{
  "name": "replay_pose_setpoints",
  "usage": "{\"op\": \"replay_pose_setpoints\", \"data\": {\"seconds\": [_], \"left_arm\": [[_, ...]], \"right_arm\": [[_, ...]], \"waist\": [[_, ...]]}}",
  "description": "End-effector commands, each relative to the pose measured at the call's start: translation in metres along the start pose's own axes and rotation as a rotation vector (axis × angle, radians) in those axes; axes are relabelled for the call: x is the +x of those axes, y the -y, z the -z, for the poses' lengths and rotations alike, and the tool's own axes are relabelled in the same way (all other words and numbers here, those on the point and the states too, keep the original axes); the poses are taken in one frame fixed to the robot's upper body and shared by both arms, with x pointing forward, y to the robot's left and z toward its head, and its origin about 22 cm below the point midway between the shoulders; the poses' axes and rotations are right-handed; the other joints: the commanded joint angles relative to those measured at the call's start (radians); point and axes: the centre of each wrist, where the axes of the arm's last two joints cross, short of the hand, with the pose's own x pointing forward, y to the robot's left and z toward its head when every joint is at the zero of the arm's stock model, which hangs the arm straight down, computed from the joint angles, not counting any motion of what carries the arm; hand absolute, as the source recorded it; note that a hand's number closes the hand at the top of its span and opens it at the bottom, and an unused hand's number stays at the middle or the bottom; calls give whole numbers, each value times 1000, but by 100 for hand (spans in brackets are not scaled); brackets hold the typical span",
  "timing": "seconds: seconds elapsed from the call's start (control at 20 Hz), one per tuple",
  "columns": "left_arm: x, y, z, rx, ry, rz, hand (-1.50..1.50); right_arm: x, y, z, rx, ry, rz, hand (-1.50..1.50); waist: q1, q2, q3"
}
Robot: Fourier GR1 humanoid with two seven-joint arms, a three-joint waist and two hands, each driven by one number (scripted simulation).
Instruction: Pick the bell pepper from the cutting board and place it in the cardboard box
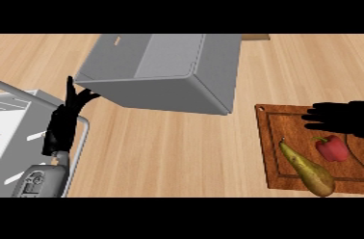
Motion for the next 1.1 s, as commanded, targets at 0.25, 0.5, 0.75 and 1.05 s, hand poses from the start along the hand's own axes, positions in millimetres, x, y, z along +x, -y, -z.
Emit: {"op": "replay_pose_setpoints", "data": {"seconds": [0.25, 0.5, 0.75, 1.05], "left_arm": [[-22, -74, 0, 102, -84, 172, 0], [-17, -75, -7, 108, -80, 192, 0], [-35, -71, -17, 126, -107, 185, 0], [-30, -79, -10, 129, -93, 178, 0]], "right_arm": [[-9, -5, 25, 10, 71, 9, -150], [-6, -8, 24, 33, 145, 26, -150], [1, -13, 15, 19, 201, 16, -150], [10, -17, 24, 85, 129, -58, -150]], "waist": [[-9, 3, -3], [-16, -4, -3], [-31, -6, -4], [-35, -4, -4]]}}
